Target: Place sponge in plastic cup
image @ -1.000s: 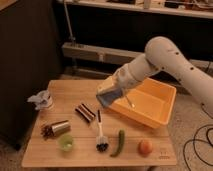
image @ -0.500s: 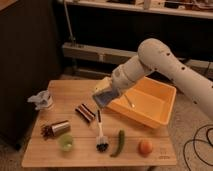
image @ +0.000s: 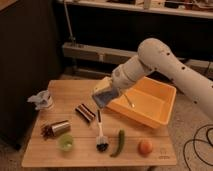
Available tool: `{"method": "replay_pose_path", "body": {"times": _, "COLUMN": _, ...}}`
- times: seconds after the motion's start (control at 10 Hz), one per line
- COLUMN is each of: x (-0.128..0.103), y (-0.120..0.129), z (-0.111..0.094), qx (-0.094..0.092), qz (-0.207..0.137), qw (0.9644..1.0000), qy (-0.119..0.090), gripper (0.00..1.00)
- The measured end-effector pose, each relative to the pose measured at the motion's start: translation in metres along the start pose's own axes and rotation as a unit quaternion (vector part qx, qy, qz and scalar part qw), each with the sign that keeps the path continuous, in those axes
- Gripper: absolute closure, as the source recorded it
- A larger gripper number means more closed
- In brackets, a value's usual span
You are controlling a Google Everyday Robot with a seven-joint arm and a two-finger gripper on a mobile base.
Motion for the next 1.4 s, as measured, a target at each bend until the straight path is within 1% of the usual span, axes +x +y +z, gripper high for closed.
{"method": "replay_pose_path", "body": {"times": 0.2, "x": -0.001, "y": -0.031, "z": 0.005, "qx": -0.008, "qz": -0.035, "qw": 0.9993, "qy": -0.004, "gripper": 1.0}}
{"method": "replay_pose_path", "body": {"times": 0.3, "x": -0.003, "y": -0.054, "z": 0.013, "qx": -0.014, "qz": -0.059, "qw": 0.9981, "qy": -0.008, "gripper": 1.0}}
{"method": "replay_pose_path", "body": {"times": 0.4, "x": -0.006, "y": -0.087, "z": 0.025, "qx": -0.022, "qz": -0.09, "qw": 0.9956, "qy": -0.015, "gripper": 1.0}}
{"method": "replay_pose_path", "body": {"times": 0.5, "x": -0.005, "y": -0.108, "z": 0.036, "qx": -0.028, "qz": -0.114, "qw": 0.9928, "qy": -0.022, "gripper": 1.0}}
{"method": "replay_pose_path", "body": {"times": 0.6, "x": -0.007, "y": -0.129, "z": 0.049, "qx": -0.033, "qz": -0.14, "qw": 0.9891, "qy": -0.033, "gripper": 1.0}}
{"method": "replay_pose_path", "body": {"times": 0.7, "x": -0.011, "y": -0.142, "z": 0.063, "qx": -0.036, "qz": -0.16, "qw": 0.9854, "qy": -0.047, "gripper": 1.0}}
{"method": "replay_pose_path", "body": {"times": 0.8, "x": -0.014, "y": -0.148, "z": 0.077, "qx": -0.036, "qz": -0.172, "qw": 0.9824, "qy": -0.064, "gripper": 1.0}}
{"method": "replay_pose_path", "body": {"times": 0.9, "x": -0.016, "y": -0.147, "z": 0.091, "qx": -0.037, "qz": -0.178, "qw": 0.9804, "qy": -0.077, "gripper": 1.0}}
{"method": "replay_pose_path", "body": {"times": 1.0, "x": -0.019, "y": -0.14, "z": 0.113, "qx": -0.037, "qz": -0.183, "qw": 0.9776, "qy": -0.097, "gripper": 1.0}}
{"method": "replay_pose_path", "body": {"times": 1.3, "x": -0.028, "y": -0.124, "z": 0.154, "qx": -0.037, "qz": -0.18, "qw": 0.9741, "qy": -0.132, "gripper": 1.0}}
{"method": "replay_pose_path", "body": {"times": 1.4, "x": -0.031, "y": -0.121, "z": 0.159, "qx": -0.039, "qz": -0.178, "qw": 0.9736, "qy": -0.137, "gripper": 1.0}}
